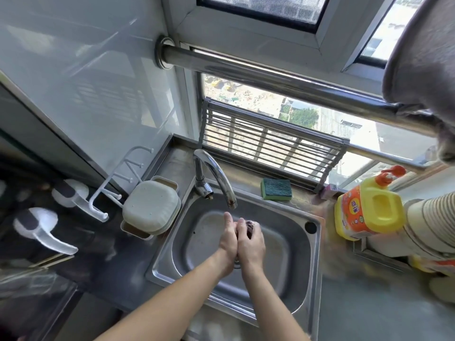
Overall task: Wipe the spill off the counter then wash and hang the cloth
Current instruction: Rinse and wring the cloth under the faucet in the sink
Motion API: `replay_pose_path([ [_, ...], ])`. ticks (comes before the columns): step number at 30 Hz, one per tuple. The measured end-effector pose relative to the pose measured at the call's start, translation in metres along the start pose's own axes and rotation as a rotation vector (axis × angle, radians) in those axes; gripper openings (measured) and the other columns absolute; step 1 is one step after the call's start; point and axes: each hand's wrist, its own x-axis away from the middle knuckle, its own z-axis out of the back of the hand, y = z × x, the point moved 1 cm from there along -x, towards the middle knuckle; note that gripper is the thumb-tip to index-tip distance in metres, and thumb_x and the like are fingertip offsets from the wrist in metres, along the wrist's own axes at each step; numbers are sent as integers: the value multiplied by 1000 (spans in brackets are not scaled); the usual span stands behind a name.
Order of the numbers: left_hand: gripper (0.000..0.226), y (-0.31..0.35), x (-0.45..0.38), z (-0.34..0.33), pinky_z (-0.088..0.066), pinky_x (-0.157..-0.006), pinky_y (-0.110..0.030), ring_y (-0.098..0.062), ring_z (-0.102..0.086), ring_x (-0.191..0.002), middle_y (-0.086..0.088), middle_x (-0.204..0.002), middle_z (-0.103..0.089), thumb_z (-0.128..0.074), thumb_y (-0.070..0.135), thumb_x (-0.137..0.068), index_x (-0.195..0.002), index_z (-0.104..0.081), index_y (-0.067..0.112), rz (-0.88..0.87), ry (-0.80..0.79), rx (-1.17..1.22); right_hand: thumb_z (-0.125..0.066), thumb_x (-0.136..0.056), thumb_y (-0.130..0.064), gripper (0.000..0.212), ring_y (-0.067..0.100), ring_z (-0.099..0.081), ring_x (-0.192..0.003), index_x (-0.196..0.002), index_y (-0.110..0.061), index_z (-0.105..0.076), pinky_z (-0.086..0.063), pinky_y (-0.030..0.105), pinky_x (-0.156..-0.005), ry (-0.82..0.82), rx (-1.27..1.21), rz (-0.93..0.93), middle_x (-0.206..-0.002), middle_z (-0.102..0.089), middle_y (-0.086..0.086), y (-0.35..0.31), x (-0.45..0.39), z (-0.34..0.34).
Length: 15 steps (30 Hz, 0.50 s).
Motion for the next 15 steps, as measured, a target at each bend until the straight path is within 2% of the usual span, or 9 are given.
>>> replay_pose_path([
  [3,72,-3,2,-6,-53,-65,-23,-15,-68,-68,-3,-70,-72,-23,58,-106,-71,-70,15,-50,32,-3,-62,-95,-47,32,27,-64,-87,-82,-17,-63,-39,30,-73,205,35,22,-85,-69,4,-6,-3,9],
  [5,70,-3,4,-6,-48,-54,-20,-12,-59,-55,2,-55,-62,-33,52,-106,-51,-58,16,-79,81,-34,-60,-98,-44,39,26,-60,-75,-71,-16,-62,-36,30,-69,272,30,-11,-74,-67,4,-16,-3,14],
  [6,66,-2,5,-6,-43,-48,-18,-11,-53,-48,5,-50,-56,-38,48,-106,-49,-50,17,-107,107,-91,-57,-99,-44,44,26,-59,-72,-66,-14,-62,-36,30,-68,295,22,-48,-71,-67,7,-18,-4,16],
  [9,52,1,8,-2,-36,-41,-18,-13,-45,-45,5,-48,-48,-49,40,-104,-57,-44,20,-154,158,-171,-46,-101,-49,60,34,-65,-79,-58,-10,-60,-47,38,-76,313,-86,-198,-74,-71,15,-21,-10,24],
  [12,45,1,5,9,-43,-47,-18,-18,-52,-57,2,-58,-57,-48,37,-105,-65,-51,15,-202,246,-192,-42,-87,-48,58,36,-68,-77,-48,-11,-65,-56,46,-85,250,-268,-320,-64,-71,9,-16,-16,25],
  [13,44,3,4,12,-48,-54,-19,-19,-58,-64,-1,-68,-64,-46,41,-105,-74,-57,12,-197,280,-182,-41,-81,-45,52,36,-69,-79,-52,-14,-70,-58,49,-87,231,-321,-331,-69,-73,9,-13,-18,25],
  [15,49,6,1,15,-54,-70,-29,-23,-66,-81,-10,-92,-71,-39,51,-104,-94,-61,9,-123,292,-83,-43,-82,-42,40,35,-71,-92,-78,-25,-79,-58,53,-91,121,-437,-339,-92,-76,12,-13,-18,25],
])
